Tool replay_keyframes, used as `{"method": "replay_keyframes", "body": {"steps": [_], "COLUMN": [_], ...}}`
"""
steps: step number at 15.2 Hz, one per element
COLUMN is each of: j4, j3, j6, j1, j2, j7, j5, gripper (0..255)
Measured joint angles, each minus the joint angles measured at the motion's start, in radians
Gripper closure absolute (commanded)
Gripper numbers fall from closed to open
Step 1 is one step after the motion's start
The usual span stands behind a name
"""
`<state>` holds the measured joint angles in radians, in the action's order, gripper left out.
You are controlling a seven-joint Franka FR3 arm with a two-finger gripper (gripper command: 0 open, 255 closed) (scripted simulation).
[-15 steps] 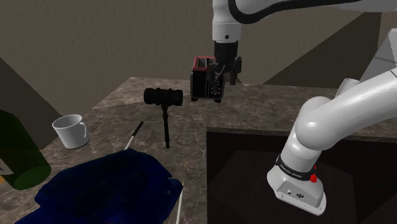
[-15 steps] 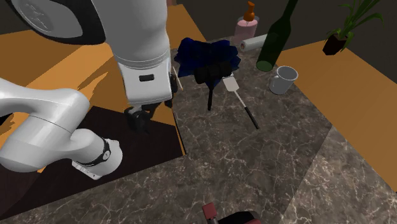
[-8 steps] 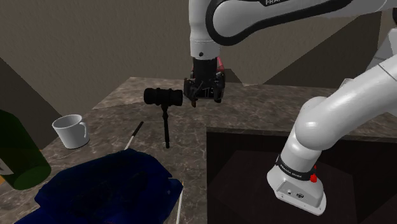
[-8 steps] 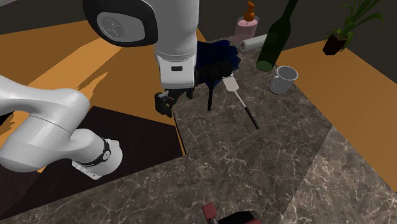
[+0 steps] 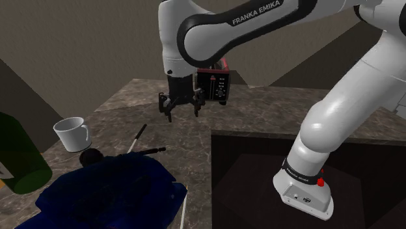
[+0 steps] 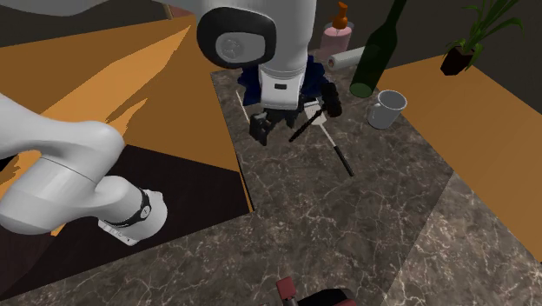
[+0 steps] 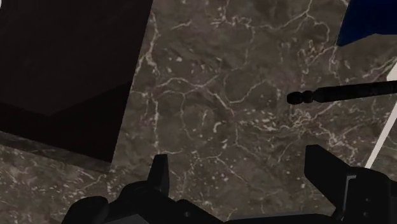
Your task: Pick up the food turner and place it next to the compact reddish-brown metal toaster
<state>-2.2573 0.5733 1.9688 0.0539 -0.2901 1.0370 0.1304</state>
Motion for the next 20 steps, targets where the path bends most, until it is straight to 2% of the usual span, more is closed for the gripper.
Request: {"method": "replay_keyframes", "body": {"steps": [5, 8, 12, 15, 17, 20], "j4": [0.128, 0.232, 0.380, 0.522, 0.566, 0.567], "j3": [0.096, 0.123, 0.102, 0.066, 0.046, 0.035], "j6": [0.071, 0.095, 0.088, 0.062, 0.064, 0.086], "j1": [0.023, 0.009, -0.048, -0.122, -0.143, -0.153], "j2": [0.212, 0.369, 0.547, 0.684, 0.735, 0.761], "j7": [0.257, 0.425, 0.605, 0.724, 0.756, 0.772], "j5": [-0.121, -0.238, -0.371, -0.457, -0.485, -0.503], "gripper": [0, 0, 0, 0, 0, 0]}}
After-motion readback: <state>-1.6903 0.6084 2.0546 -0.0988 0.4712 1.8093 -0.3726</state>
